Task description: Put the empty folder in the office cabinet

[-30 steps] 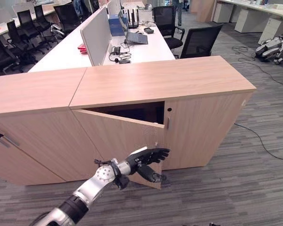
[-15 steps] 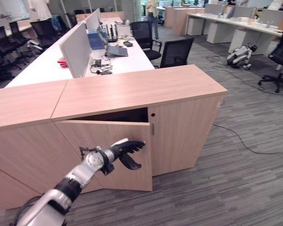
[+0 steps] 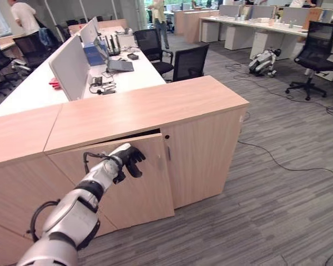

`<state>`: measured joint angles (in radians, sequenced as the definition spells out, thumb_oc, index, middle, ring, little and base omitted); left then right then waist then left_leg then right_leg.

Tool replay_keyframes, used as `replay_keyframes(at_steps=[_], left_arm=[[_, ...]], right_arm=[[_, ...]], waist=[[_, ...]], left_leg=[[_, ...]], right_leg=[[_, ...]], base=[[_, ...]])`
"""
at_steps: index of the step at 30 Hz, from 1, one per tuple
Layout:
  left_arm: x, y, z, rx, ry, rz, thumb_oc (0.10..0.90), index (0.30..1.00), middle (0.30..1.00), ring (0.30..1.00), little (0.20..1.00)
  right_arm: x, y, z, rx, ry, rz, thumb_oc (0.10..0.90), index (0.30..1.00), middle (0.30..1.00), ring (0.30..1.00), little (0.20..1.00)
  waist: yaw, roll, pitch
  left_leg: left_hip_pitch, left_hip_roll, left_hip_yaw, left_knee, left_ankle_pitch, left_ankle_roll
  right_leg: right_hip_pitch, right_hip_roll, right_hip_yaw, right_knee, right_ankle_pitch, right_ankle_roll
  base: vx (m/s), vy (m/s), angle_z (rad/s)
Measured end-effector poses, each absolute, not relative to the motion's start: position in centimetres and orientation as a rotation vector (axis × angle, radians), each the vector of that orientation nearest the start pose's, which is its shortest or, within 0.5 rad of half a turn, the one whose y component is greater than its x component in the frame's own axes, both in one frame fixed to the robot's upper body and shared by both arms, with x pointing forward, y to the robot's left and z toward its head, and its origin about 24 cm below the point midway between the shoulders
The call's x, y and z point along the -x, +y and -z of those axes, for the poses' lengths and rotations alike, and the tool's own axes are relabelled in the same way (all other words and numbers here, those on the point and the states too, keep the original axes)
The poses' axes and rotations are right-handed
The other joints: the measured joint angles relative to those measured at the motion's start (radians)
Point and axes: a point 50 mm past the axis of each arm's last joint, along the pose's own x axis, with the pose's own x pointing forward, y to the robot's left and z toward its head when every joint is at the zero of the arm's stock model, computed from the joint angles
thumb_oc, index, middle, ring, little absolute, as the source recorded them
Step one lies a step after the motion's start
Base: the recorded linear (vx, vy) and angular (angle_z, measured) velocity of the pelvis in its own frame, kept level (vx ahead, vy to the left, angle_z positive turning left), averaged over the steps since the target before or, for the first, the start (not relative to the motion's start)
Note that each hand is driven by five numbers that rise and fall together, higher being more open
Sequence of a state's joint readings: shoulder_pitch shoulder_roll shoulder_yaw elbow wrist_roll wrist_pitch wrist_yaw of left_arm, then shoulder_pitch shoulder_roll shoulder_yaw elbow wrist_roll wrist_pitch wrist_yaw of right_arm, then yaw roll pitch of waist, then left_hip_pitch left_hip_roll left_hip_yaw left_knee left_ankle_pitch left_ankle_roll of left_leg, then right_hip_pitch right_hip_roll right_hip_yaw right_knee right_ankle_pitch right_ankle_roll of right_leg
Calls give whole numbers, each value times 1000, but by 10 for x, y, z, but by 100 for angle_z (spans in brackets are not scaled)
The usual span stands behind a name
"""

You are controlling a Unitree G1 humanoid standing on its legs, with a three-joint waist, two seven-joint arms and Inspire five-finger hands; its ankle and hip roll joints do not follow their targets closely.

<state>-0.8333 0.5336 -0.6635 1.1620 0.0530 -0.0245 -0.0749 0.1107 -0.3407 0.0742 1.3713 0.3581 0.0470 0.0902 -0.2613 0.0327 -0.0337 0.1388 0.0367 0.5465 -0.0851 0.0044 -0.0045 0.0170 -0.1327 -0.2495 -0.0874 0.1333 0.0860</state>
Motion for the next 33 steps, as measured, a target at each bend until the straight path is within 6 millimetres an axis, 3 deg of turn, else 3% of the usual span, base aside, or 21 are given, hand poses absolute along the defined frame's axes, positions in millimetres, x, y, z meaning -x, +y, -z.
replay_keyframes(at_steps=[5,15,16,18,19,20,22,23,24,26,28,30,32,33], left_arm=[[-367,253,-52,-1005,461,123,800,900,900,900,900],[-357,271,-42,-899,506,7,800,900,900,900,900],[-355,272,-40,-877,510,-7,800,900,900,900,900],[-340,268,-15,-602,502,-94,800,900,900,900,900],[-301,272,30,-478,632,-138,800,900,900,900,900],[-270,274,60,-388,721,-171,800,900,900,900,900],[-164,274,123,-49,924,-302,800,900,900,900,900],[-100,277,145,9,1106,-367,800,900,900,900,900],[-72,278,152,2,1191,-382,800,900,900,900,900],[8,278,159,114,1386,-504,800,900,900,900,900],[31,274,159,237,1393,-633,800,900,900,900,900],[34,271,160,244,1417,-627,800,900,900,900,900],[31,269,161,253,1421,-613,800,900,900,900,900],[16,269,162,243,1379,-579,800,900,900,900,900]], right_arm=[[-3,-280,159,-32,1462,387,800,900,900,900,900],[-12,-280,159,0,1448,384,800,900,900,900,900],[-14,-279,159,8,1445,376,800,900,900,900,900],[-21,-275,160,14,1421,364,800,900,900,900,900],[-32,-270,161,6,1396,348,800,900,900,900,900],[-35,-269,162,3,1388,344,800,900,900,900,900],[-29,-270,162,3,1399,345,800,900,900,900,900],[-24,-271,162,2,1417,352,800,900,900,900,900],[-21,-272,162,2,1430,354,800,900,900,900,900],[-19,-273,162,16,1447,348,800,900,900,900,900],[-20,-273,162,0,1446,353,800,900,900,900,900],[-21,-273,162,5,1449,343,800,900,900,900,900],[-29,-269,162,21,1431,306,800,900,900,900,900],[-31,-266,163,15,1415,293,800,900,900,900,900]], waist=[[-15,6,0],[-1,7,0],[2,7,1],[20,7,1],[23,4,2],[29,-2,6],[75,-17,5],[117,-43,10],[143,-57,10],[199,-93,13],[234,-106,13],[244,-106,13],[254,-97,12],[268,-89,14]], left_leg=[[-1,3,25,0,-1,-1],[-19,6,20,0,1,-2],[-19,6,20,0,1,-2],[-21,7,12,0,1,-3],[-20,9,5,0,0,-4],[-21,11,-2,0,-1,-5],[-10,16,-14,1,-8,-15],[-15,14,-31,4,-8,-14],[-17,13,-36,4,-8,-14],[-28,2,-77,4,-8,-8],[-40,-10,-119,4,-3,3],[-54,-20,-147,4,-7,4],[-70,-28,-176,3,-1,11],[-70,-32,-197,0,0,11]], right_leg=[[-14,6,24,0,6,-4],[-26,10,20,0,8,-7],[-27,10,20,0,8,-7],[-25,9,15,0,5,-7],[-18,11,8,0,1,-6],[-15,12,0,0,0,-4],[-3,16,-8,-3,-8,-11],[0,15,-21,0,-10,-10],[0,13,-26,0,-13,-7],[16,-3,-65,0,-22,-1],[29,-18,-105,0,-25,3],[29,-31,-140,1,-36,18],[32,-39,-163,1,-31,22],[43,-44,-179,-1,-32,24]], base=[[-20,4,-14],[0,0,0],[0,0,0],[6,-2,8],[34,1,15],[34,11,14],[34,20,22],[29,33,30],[17,34,39],[-13,43,57],[-30,44,64],[-26,50,58],[-26,61,40],[-30,50,39]])
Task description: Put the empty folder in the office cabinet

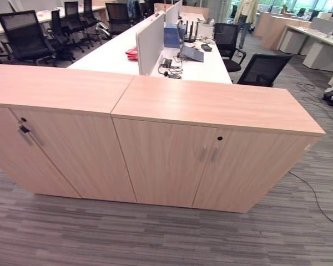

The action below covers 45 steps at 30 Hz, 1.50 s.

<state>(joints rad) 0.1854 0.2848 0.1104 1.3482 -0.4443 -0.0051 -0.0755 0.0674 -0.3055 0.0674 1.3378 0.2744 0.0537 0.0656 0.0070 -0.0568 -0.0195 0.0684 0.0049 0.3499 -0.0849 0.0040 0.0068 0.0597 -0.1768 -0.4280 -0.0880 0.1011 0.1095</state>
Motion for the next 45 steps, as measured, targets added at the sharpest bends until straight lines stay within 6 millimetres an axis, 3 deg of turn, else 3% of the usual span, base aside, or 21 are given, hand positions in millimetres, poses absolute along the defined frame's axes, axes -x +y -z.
replay_keyframes(at_steps=[5,6,9,10,12,17,24,29,35,39,45], left_arm=[[-20,264,161,130,1249,-486,800,900,900,900,900],[-32,264,160,94,1223,-470,800,900,900,900,900],[-52,263,159,51,1188,-456,800,900,900,900,900],[-65,263,157,41,1160,-451,800,900,900,900,900],[-74,268,154,12,1141,-446,800,900,900,900,900],[-94,266,149,-153,1116,-301,800,900,900,900,900],[-129,229,147,-460,1019,68,800,900,900,900,900],[-121,225,151,-557,1041,179,800,900,900,900,900],[-69,253,160,-379,1242,-86,800,900,900,900,900],[-45,259,162,-360,1313,-120,800,900,900,900,900],[-39,259,163,-347,1336,-130,800,900,900,900,900]], right_arm=[[-19,-260,165,7,1440,303,800,900,900,900,900],[-16,-260,165,12,1444,310,800,900,900,900,900],[-30,-261,164,20,1411,313,800,900,900,900,900],[-41,-260,164,27,1382,303,800,900,900,900,900],[-54,-256,164,31,1353,278,800,900,900,900,900],[-71,-243,164,177,1314,120,800,900,900,900,900],[-68,-240,165,217,1328,99,800,900,900,900,900],[-60,-240,166,200,1339,123,800,900,900,900,900],[-30,-249,168,123,1412,230,800,900,900,900,900],[-14,-251,168,89,1454,278,800,900,900,900,900],[-8,-251,168,63,1461,306,800,900,900,900,900]], waist=[[34,1,9],[24,-2,20],[26,-6,53],[21,-4,79],[23,-22,92],[20,-42,92],[-19,-49,83],[-61,-35,63],[-58,1,24],[-55,2,11],[-60,-8,0]], left_leg=[[-23,-17,-82,0,14,9],[-22,-21,-108,4,19,12],[-37,-27,-149,5,29,23],[-43,-30,-161,5,33,30],[-51,-37,-159,5,43,32],[-34,-27,-123,5,45,26],[-16,-10,-99,5,43,16],[-13,-4,-74,3,40,13],[3,2,-54,0,32,8],[3,7,-53,0,26,-1],[2,13,-51,0,28,-4]], right_leg=[[28,-14,-85,2,-8,10],[35,-17,-108,2,-6,8],[33,-32,-135,51,-22,11],[9,-45,-71,89,-39,13],[-5,-49,-10,80,-49,16],[24,-22,15,2,-14,10],[29,-6,46,2,-12,6],[18,-3,69,1,-10,3],[21,3,93,1,-10,0],[21,7,94,-2,-12,-2],[18,8,96,-4,-15,0]], base=[[-43,36,51],[-69,23,58],[-39,34,48],[20,29,33],[24,1,5],[-2,-59,-23],[10,-24,-11],[12,1,-15],[33,-12,-11],[0,0,0],[0,0,0]])
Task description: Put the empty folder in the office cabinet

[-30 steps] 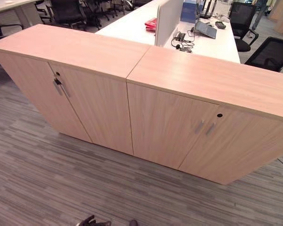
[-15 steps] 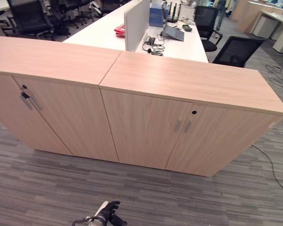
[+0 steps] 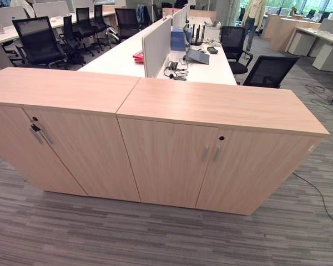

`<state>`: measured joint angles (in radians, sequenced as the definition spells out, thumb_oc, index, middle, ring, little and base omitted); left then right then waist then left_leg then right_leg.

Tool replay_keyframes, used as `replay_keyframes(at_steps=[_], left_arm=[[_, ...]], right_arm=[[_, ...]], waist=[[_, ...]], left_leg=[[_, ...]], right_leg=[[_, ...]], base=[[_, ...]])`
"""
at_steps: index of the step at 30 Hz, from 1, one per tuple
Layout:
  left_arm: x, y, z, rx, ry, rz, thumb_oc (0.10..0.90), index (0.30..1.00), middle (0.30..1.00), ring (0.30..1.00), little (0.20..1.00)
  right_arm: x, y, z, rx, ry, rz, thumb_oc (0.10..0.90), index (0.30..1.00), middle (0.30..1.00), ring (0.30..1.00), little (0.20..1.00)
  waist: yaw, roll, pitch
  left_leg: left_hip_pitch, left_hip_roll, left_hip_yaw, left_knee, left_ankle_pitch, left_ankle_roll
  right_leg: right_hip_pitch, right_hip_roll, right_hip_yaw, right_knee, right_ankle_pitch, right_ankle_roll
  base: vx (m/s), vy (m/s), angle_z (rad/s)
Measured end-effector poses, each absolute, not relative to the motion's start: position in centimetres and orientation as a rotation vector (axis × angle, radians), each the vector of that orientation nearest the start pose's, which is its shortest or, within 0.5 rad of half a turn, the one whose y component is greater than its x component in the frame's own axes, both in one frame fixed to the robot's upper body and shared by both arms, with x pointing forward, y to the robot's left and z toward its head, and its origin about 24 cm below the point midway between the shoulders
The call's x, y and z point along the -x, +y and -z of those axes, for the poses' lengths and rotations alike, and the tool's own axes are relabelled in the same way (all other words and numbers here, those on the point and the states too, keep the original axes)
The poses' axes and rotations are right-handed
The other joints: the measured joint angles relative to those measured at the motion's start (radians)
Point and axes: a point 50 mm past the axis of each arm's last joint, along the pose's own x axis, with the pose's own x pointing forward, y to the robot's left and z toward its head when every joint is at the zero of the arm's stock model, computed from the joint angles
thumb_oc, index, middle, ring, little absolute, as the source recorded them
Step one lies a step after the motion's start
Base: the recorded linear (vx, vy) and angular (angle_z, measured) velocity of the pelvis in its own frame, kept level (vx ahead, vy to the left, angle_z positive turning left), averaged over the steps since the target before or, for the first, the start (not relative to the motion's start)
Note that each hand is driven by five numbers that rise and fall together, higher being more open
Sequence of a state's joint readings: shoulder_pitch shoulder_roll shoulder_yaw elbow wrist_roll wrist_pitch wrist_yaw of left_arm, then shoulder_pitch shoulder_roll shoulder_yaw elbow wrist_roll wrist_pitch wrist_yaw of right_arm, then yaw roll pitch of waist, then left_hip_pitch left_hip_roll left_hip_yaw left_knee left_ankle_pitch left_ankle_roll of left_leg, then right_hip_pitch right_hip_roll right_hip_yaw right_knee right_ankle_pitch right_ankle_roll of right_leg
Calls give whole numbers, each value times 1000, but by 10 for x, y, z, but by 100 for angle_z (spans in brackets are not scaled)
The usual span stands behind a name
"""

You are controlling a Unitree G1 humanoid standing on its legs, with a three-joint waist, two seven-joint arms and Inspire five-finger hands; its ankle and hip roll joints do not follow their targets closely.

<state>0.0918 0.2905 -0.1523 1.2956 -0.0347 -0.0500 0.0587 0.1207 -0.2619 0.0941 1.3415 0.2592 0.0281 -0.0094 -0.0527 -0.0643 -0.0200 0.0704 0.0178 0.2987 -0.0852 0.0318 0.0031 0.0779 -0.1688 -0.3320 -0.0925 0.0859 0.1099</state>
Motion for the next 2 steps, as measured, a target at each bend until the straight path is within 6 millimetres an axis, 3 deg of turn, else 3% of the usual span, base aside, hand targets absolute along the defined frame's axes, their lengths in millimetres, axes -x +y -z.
replay_keyframes(at_steps=[2], left_arm=[[-40,258,163,-353,1335,-119,800,900,900,900,900]], right_arm=[[-7,-251,168,62,1465,307,800,900,900,900,900]], waist=[[-1,2,-8]], left_leg=[[0,1,1,0,-2,3]], right_leg=[[-1,0,1,-1,0,0]], base=[[0,0,0]])
